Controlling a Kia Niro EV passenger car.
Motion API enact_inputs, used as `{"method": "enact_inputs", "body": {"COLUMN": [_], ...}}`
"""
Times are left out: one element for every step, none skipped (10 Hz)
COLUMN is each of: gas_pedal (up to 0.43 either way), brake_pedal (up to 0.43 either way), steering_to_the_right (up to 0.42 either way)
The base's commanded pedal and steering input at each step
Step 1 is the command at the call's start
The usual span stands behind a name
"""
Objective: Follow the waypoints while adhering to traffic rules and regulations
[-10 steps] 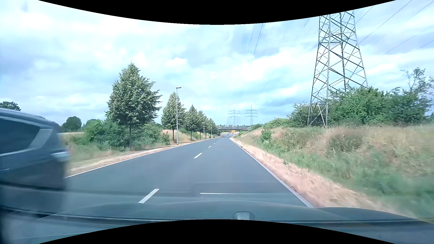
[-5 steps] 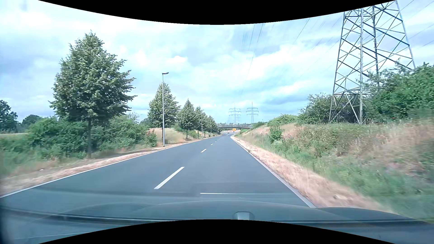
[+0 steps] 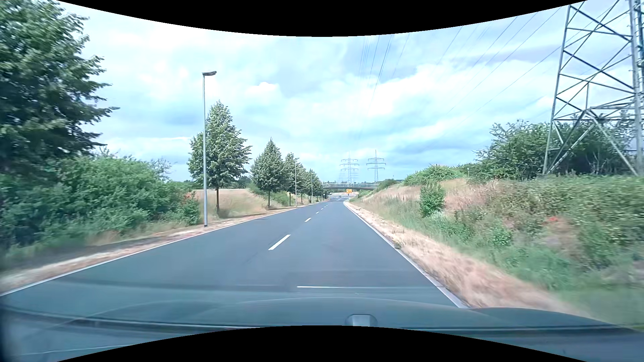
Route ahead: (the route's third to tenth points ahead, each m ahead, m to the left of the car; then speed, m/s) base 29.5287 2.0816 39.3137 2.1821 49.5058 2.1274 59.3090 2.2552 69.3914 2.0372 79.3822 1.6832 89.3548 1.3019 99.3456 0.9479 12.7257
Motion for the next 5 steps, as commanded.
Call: {"method": "enact_inputs", "body": {"gas_pedal": [0.15,0.15,0.15,0.15,0.15], "brake_pedal": [0.012,0.012,0.018,0.018,0.012], "steering_to_the_right": [-0.002,-0.003,-0.003,-0.002,-0.003]}}
